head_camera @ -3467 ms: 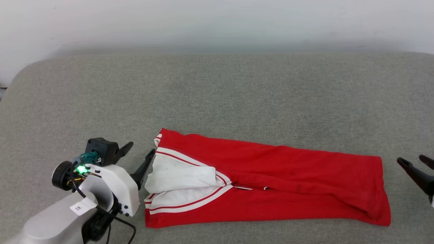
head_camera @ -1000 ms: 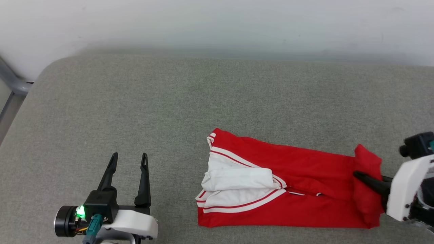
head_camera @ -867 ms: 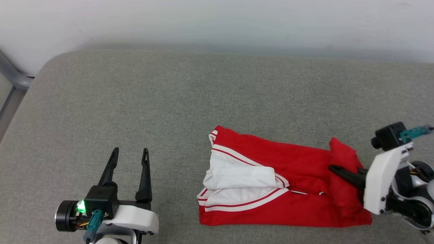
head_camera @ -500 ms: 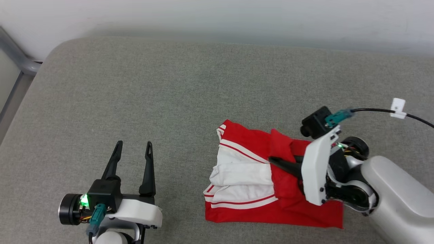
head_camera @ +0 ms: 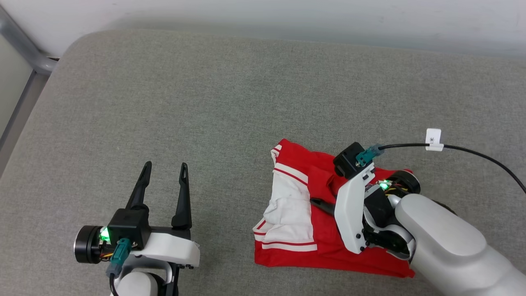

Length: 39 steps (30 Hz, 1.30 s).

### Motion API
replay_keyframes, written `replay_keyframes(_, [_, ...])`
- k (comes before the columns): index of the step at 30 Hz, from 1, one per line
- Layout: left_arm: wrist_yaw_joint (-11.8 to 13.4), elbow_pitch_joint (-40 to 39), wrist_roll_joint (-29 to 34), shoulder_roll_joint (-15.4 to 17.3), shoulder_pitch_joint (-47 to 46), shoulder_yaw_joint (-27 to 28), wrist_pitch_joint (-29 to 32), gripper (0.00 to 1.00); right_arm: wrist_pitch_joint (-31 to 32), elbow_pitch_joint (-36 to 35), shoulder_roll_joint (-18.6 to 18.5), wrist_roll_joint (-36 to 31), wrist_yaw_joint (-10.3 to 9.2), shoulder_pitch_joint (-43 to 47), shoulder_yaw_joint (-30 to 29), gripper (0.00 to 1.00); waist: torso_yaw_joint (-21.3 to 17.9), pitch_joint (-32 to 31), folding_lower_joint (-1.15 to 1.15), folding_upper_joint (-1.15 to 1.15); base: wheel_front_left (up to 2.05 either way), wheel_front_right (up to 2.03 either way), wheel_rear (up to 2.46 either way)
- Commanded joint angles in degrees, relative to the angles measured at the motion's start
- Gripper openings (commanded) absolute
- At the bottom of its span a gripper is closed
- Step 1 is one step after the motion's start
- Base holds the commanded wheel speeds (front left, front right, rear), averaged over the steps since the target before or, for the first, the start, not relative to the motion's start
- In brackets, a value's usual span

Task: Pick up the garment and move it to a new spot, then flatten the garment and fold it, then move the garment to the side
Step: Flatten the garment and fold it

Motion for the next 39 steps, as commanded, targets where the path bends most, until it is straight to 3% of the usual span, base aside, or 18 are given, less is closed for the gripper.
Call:
replay_keyframes(1, [0.36, 0.07, -0.13, -0.10, -0.51, -0.19, -0.29, 1.00, -0.87, 0.77, 0.41, 0.14, -0.03, -0.45, 0.56, 0.00, 0.02, -0.03, -0.01, 0.00, 0.00, 0.00, 0.00])
replay_keyframes(2, [0.39, 0.09, -0.19, -0.11, -0.41, -0.14, -0.29, 1.00, -1.59, 1.44, 0.45, 0.27, -0.03, -0.36, 1.05, 0.10, -0.05, -0.11, -0.01, 0.00, 0.00, 0.00, 0.00])
replay_keyframes(3, [0.48, 0.14, -0.23, -0.11, -0.19, -0.03, -0.29, 1.00, -2.36, 2.09, 0.44, 0.02, -0.03, -0.50, 1.47, 0.46, -0.21, -0.26, -0.01, 0.00, 0.00, 0.00, 0.00])
replay_keyframes(4, [0.55, 0.18, -0.27, -0.13, 0.07, 0.06, -0.29, 1.00, -3.27, 2.41, 0.35, -0.16, -0.03, -0.70, 1.75, 1.00, -0.38, -0.45, -0.01, 0.00, 0.00, 0.00, 0.00])
replay_keyframes(12, [0.42, 0.52, 0.15, -0.16, 1.61, 1.03, -0.29, 1.00, -16.62, 0.25, -2.95, -3.25, -0.03, -1.18, -1.00, 1.00, -1.99, -3.57, -0.01, 0.00, 0.00, 0.00, 0.00])
replay_keyframes(16, [0.40, 0.32, 0.37, -0.17, 2.94, 1.69, -0.29, 1.00, -25.47, -0.54, -5.05, -7.52, -0.04, 0.46, -6.74, 1.00, -3.22, -5.51, -0.01, 0.00, 0.00, 0.00, 0.00])
replay_keyframes(21, [0.61, -0.50, 0.91, -0.17, 4.98, 2.31, -0.29, 1.00, -35.53, -0.22, -6.20, -18.24, -0.04, 5.15, -16.92, 1.00, -4.81, -7.44, -0.01, 0.00, 0.00, 0.00, 0.00])
replay_keyframes(27, [0.27, -0.75, 1.10, -0.17, 6.70, 2.85, -0.29, 1.00, -38.91, -3.82, -2.47, -29.97, -0.04, 14.71, -33.41, 1.00, -6.26, -9.21, -0.01, 0.00, 0.00, 0.00, 0.00])
replay_keyframes(32, [0.00, -0.77, 1.35, -0.17, 7.83, 3.17, -0.29, 1.00, -39.02, -11.88, 3.52, -36.73, -0.05, 24.51, -46.27, 1.00, -7.03, -10.57, -0.01, 0.00, 0.00, 0.00, 0.00])
replay_keyframes(39, [0.19, -1.30, 1.55, -0.14, 10.00, 3.12, -0.29, 1.00, -39.06, -18.49, 10.35, -40.44, -0.04, 34.87, -52.68, 1.00, -8.07, -12.41, -0.01, 0.00, 0.00, 0.00, 0.00])
